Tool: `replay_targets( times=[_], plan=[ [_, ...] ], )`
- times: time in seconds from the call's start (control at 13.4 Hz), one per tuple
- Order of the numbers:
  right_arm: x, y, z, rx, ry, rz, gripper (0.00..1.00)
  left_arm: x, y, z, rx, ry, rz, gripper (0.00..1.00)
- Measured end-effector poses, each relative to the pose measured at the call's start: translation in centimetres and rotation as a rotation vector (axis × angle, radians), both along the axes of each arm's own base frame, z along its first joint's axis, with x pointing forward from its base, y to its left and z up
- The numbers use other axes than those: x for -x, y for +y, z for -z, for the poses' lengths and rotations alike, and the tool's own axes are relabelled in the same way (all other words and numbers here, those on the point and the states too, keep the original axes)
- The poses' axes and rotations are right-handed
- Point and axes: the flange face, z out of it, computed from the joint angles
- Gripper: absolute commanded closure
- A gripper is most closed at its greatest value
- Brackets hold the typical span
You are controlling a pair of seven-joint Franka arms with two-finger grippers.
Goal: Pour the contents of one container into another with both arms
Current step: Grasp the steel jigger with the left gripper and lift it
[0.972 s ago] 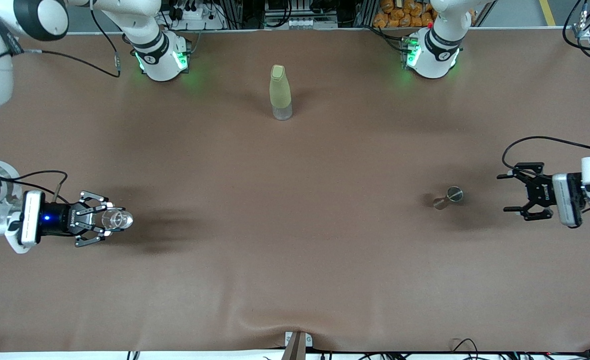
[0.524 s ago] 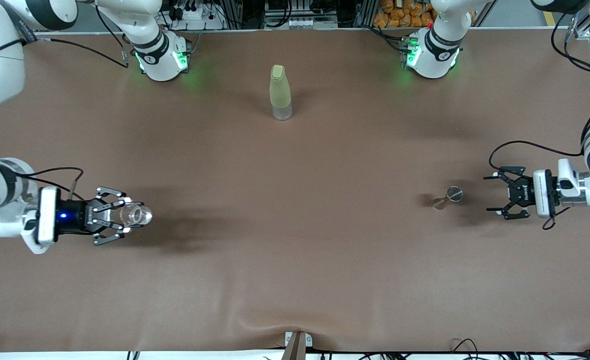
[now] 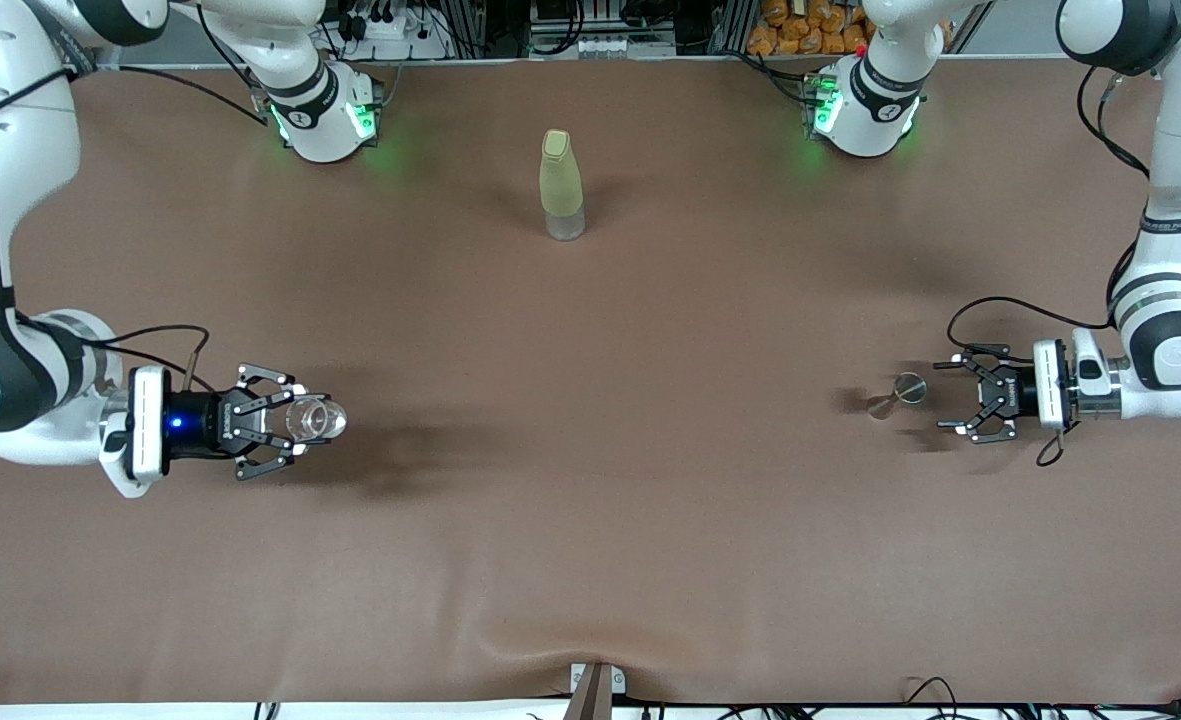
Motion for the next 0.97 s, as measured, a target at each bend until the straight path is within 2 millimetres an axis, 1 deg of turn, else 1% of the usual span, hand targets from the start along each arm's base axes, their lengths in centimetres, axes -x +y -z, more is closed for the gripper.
replay_targets(
  times=[0.15,0.22,0.45,0.52,0.6,0.67,0.75,0.9,0.97],
  plan=[
    [2.1,0.6,-0.1,-0.005,0.001,0.023,0.75,0.2,-1.5,1.4,0.085,-0.021,-0.012,0.00],
    [3.2,1.1,0.1,-0.016,0.007,0.031,0.75,0.4,-2.0,2.3,0.113,-0.027,-0.014,0.00],
    [6.0,3.3,1.9,-0.063,0.054,0.058,0.76,1.0,-2.5,4.1,0.143,-0.022,-0.015,0.00],
    [6.8,4.0,2.5,-0.077,0.073,0.066,0.77,1.2,-2.5,4.3,0.146,-0.017,-0.016,0.12],
    [7.5,4.6,2.9,-0.082,0.084,0.069,0.77,1.2,-2.6,4.4,0.148,-0.015,-0.015,0.15],
    [7.9,4.9,3.0,-0.081,0.085,0.070,0.77,1.2,-2.6,4.4,0.149,-0.015,-0.015,0.21],
    [8.1,5.1,2.9,-0.074,0.085,0.072,0.77,1.3,-2.6,4.4,0.150,-0.015,-0.015,0.31],
    [8.4,5.3,2.3,-0.042,0.074,0.091,0.77,1.2,-2.7,4.4,0.155,-0.015,-0.017,0.36],
    [8.5,5.8,1.9,-0.029,0.067,0.098,0.77,1.2,-2.7,4.4,0.156,-0.018,-0.016,0.43]
  ],
)
